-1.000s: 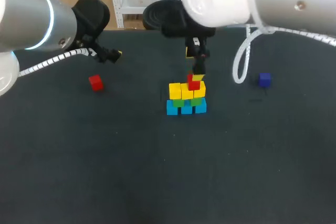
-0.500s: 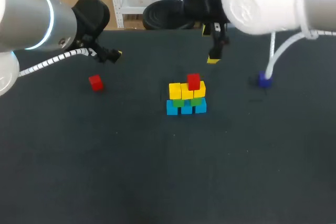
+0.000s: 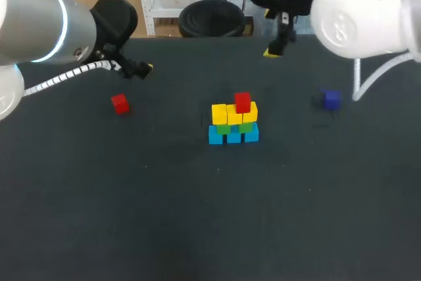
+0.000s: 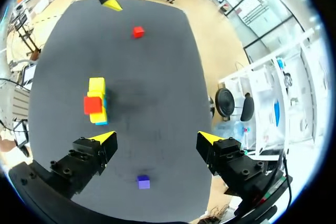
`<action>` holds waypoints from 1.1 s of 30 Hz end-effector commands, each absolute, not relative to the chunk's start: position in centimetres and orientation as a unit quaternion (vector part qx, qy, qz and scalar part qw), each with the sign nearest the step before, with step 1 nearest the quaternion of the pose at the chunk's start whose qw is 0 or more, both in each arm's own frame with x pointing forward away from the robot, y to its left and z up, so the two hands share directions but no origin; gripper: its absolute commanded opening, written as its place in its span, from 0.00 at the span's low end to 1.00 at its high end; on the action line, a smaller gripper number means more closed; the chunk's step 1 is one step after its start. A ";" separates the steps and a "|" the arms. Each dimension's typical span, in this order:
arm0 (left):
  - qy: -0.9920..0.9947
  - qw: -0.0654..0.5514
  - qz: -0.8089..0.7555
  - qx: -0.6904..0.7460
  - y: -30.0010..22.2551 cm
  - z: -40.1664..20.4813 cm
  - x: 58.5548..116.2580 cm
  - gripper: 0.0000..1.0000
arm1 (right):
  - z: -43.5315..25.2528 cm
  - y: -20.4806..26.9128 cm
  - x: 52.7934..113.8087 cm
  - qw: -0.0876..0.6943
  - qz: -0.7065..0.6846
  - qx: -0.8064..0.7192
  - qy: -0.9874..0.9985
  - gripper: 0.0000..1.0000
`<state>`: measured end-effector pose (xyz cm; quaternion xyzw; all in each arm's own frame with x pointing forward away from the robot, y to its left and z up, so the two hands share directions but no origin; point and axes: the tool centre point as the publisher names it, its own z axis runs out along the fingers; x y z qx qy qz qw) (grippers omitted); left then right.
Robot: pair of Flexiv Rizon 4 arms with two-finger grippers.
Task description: Place the blue cubes, place green cubes on the blue cubes, place the yellow cubes on the green cubes, then place the red cubes on the yellow cubes, and place purple cube on the red cubes.
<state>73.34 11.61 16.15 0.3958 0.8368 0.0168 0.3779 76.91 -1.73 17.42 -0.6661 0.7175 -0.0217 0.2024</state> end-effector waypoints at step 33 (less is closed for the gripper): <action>0.836 0.378 0.015 0.397 11.7 16.2 73.4 1.00 | 12.8 -5.7 76.8 0.492 0.080 -0.463 0.733 1.00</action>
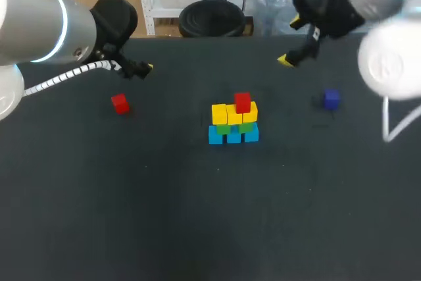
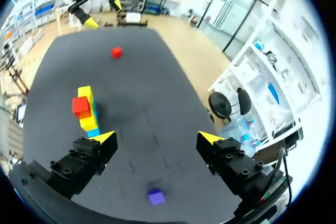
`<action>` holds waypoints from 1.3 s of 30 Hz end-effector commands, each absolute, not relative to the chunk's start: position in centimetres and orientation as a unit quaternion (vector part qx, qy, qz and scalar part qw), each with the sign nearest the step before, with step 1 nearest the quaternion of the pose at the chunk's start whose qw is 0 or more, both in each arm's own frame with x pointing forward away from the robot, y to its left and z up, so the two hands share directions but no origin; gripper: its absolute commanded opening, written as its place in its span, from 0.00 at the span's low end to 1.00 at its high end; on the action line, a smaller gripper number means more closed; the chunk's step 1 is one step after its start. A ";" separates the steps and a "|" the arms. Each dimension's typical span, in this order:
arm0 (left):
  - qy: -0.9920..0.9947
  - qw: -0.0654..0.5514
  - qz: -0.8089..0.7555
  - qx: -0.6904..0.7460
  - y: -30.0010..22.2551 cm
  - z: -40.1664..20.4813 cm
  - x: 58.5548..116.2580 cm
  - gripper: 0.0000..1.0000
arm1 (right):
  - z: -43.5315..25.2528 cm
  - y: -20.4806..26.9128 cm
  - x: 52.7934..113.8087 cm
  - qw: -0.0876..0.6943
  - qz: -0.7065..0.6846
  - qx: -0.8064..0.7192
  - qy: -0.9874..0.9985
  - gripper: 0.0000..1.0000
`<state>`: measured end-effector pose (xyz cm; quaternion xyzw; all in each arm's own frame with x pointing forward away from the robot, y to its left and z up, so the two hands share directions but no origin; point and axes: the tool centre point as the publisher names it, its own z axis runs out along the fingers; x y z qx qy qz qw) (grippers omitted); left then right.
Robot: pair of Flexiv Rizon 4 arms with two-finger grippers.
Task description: Place the blue cubes, place green cubes on the blue cubes, place the yellow cubes on the green cubes, then place the red cubes on the yellow cubes, and place purple cube on the red cubes.
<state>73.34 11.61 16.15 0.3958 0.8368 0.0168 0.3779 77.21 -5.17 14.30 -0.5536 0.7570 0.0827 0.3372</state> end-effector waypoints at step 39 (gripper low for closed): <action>0.857 0.224 0.081 0.456 15.4 11.9 74.5 1.00 | 15.4 -7.3 78.6 0.509 0.059 -0.451 0.731 1.00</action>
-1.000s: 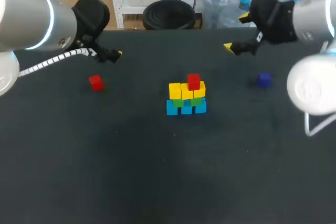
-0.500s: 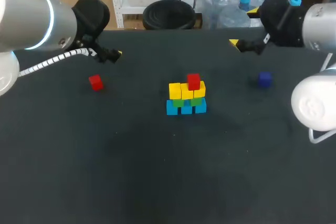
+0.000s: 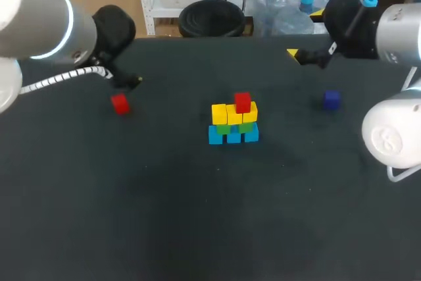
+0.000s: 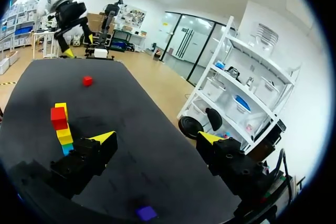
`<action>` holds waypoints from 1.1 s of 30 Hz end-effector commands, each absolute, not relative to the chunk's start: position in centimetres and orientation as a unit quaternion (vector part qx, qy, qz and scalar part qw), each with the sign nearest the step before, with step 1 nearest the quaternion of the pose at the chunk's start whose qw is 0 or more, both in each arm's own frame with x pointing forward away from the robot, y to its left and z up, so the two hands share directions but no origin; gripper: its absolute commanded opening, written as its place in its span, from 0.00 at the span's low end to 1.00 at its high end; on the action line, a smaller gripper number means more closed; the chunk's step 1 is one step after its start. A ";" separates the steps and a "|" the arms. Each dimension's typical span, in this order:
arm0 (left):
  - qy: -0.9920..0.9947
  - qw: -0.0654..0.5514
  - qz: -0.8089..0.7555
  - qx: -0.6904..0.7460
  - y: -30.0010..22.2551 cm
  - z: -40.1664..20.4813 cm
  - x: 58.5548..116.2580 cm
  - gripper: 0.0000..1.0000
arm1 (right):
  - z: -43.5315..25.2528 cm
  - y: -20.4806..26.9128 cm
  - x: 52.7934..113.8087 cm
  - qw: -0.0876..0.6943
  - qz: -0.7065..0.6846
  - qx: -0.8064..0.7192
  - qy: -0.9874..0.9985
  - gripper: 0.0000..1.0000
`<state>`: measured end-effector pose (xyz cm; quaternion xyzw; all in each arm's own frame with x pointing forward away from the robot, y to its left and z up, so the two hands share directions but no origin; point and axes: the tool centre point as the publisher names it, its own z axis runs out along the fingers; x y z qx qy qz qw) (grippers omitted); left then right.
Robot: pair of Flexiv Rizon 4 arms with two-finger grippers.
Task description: Place the blue cubes, place green cubes on the blue cubes, place the yellow cubes on the green cubes, then place the red cubes on the yellow cubes, and place purple cube on the red cubes.
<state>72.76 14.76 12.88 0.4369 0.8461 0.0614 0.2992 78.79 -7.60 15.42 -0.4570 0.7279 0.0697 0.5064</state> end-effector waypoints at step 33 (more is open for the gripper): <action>0.823 0.035 -0.018 0.566 18.7 1.1 77.2 1.00 | 15.4 -7.3 78.6 0.509 0.059 -0.451 0.731 1.00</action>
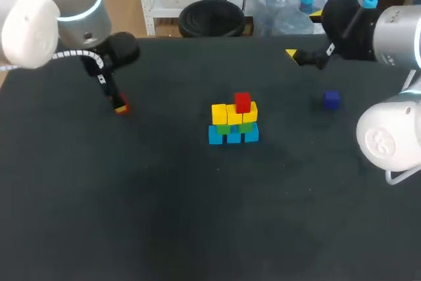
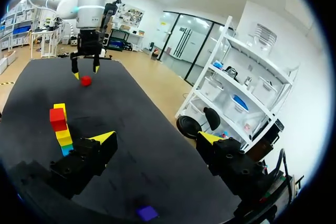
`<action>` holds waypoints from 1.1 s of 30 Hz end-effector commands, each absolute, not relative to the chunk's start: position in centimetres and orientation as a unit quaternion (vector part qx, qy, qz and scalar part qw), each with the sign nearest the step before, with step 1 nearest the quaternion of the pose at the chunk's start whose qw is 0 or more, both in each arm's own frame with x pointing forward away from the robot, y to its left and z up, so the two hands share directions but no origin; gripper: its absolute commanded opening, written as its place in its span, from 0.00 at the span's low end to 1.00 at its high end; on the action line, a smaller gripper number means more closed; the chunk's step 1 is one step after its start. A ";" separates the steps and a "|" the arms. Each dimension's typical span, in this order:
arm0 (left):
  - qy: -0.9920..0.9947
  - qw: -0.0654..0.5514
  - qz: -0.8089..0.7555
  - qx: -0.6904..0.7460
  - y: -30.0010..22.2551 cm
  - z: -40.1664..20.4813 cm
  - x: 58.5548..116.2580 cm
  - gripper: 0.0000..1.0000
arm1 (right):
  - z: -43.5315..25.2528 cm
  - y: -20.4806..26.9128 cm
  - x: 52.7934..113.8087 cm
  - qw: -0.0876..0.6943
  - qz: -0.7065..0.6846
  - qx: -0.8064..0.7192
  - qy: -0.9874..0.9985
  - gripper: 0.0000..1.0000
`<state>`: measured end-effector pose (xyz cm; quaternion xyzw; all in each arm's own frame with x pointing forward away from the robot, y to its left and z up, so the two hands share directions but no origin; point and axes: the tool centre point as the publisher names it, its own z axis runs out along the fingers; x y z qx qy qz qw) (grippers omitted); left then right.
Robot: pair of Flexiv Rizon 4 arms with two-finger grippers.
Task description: Place the blue cubes, place green cubes on the blue cubes, place the yellow cubes on the green cubes, then place the red cubes on the yellow cubes, and place purple cube on the red cubes.
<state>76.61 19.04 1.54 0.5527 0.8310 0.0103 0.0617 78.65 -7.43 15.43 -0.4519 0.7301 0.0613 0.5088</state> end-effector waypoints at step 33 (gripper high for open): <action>0.752 0.070 -0.045 0.654 8.9 10.2 73.7 0.00 | 15.4 -7.3 78.6 0.509 0.059 -0.451 0.731 1.00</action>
